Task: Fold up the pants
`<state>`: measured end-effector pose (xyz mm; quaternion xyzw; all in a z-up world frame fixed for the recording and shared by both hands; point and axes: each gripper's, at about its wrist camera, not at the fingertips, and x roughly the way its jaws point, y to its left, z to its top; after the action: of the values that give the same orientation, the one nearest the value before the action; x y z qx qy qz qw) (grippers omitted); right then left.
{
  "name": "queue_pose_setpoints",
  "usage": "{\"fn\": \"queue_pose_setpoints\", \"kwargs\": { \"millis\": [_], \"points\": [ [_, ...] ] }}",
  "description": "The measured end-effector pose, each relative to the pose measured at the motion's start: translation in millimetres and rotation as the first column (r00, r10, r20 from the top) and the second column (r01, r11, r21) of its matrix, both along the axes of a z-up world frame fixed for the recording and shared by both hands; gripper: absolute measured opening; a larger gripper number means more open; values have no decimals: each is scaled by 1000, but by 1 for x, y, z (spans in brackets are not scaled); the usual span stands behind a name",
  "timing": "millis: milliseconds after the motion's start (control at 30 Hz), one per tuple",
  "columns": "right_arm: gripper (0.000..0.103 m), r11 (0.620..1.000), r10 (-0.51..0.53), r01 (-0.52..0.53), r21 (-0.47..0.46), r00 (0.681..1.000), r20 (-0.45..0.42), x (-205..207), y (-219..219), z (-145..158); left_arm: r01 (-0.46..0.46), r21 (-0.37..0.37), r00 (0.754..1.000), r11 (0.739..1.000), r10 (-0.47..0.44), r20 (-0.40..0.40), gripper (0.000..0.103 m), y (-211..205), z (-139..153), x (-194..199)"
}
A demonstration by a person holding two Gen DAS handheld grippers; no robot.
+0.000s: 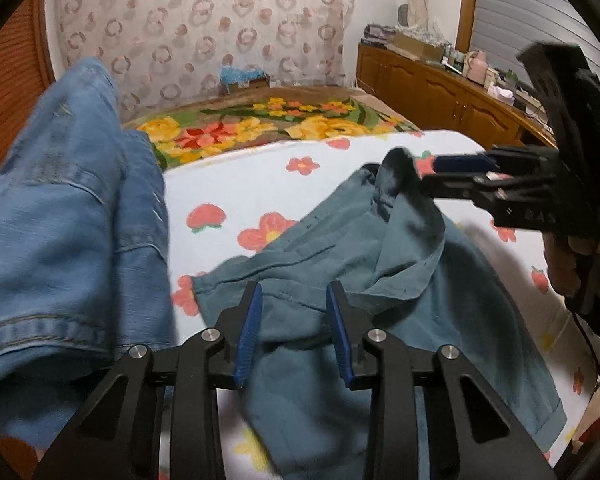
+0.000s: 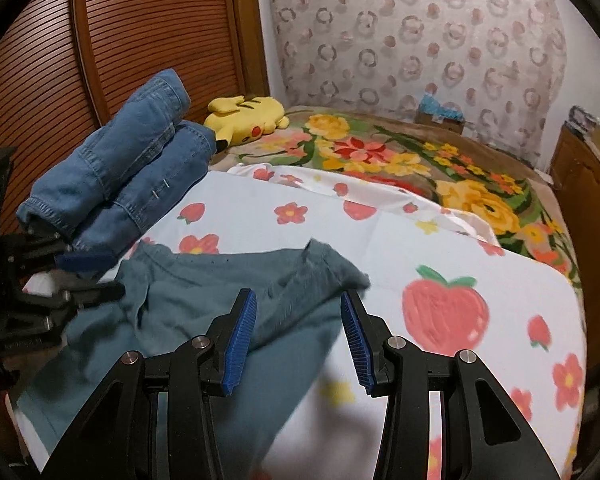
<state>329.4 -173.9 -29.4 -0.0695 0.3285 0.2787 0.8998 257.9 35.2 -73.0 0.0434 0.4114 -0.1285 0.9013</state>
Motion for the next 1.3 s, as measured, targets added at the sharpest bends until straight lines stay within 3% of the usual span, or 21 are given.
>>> {"fn": "queue_pose_setpoints", "kwargs": {
  "millis": [133,167,200,300,433,600,833,867,933,1000,1100,1300],
  "points": [
    [43,1000,18,-19,-22,999,-28,18,4,-7,-15,24,999,1000,16,-43,35,3,-14,10],
    [34,999,26,-27,-27,999,-36,21,3,-9,-14,24,999,1000,16,-47,33,3,-16,10],
    [17,999,26,-28,-33,999,-38,26,2,-10,-14,28,999,1000,16,-48,27,4,-18,11],
    [5,1000,20,-21,-17,999,-36,30,-7,-7,-8,20,999,1000,9,-40,8,5,-17,9],
    [3,1000,26,-26,14,1000,-1,29,-7,-2,-62,11,997,998,62,38,5,13,-3,0],
    [3,998,7,-8,59,1000,27,27,-8,2,-125,-10,985,992,125,115,5,25,18,-11],
    [4,1000,5,-6,26,999,43,26,4,-2,-157,21,980,987,153,123,5,29,21,-12],
    [7,1000,9,-10,24,999,45,25,4,-2,-158,21,980,987,155,125,5,28,21,-12],
    [28,1000,-16,15,19,999,44,26,0,0,-159,17,980,987,156,126,5,29,21,-11],
    [38,998,-26,24,51,999,43,26,-7,4,-168,19,978,986,164,131,5,31,23,-11],
    [41,996,-34,29,83,998,51,22,-14,10,-180,23,976,983,175,133,5,32,24,-11],
    [41,999,-21,19,35,999,47,8,-16,1,-183,38,975,982,176,132,5,31,26,-9]
  ]
}}
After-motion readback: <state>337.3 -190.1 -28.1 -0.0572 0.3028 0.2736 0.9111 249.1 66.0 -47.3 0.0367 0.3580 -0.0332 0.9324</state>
